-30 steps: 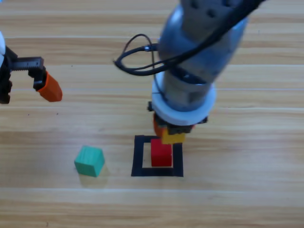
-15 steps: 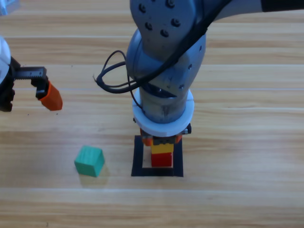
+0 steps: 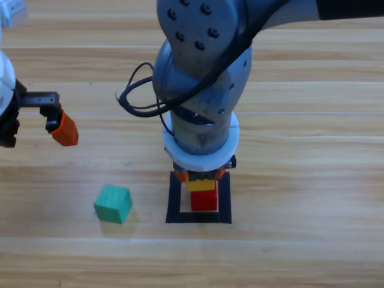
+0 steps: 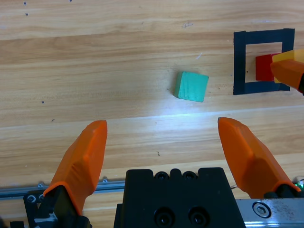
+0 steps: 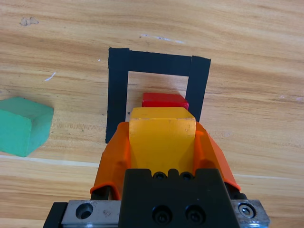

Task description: Stack the blocks in the rectangular block: red at the bottom, yellow in the middle, green on top

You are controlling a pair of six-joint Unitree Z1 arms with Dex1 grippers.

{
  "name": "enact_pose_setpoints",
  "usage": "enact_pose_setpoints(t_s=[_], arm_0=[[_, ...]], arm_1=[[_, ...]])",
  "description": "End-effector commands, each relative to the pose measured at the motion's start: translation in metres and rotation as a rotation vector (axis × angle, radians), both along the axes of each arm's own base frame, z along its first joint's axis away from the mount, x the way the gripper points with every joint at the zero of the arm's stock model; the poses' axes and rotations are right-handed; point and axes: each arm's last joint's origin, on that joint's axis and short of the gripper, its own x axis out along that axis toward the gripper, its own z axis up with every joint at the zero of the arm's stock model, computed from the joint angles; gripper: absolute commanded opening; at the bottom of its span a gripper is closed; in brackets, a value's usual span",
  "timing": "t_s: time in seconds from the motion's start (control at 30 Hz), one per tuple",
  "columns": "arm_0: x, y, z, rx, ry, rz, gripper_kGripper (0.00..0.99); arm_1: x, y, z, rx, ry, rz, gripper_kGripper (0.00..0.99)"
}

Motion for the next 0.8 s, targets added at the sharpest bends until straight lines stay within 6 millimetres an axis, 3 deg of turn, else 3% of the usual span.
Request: enact_pose_setpoints(t_s=[0.03,0.8], arm_0=[[0.007,-0.002,-0.013,0.027,0.024,0.006,0.990],[0.011,-0.007,-0.021,0.047,0.039,0.007,0.990]], arm_1=[[-0.006,0.012,-0.036,-0.063,0.025,0.004,0.000],[0.009,0.008,-0.048,-0.083,0.026,-0.032,0.000]])
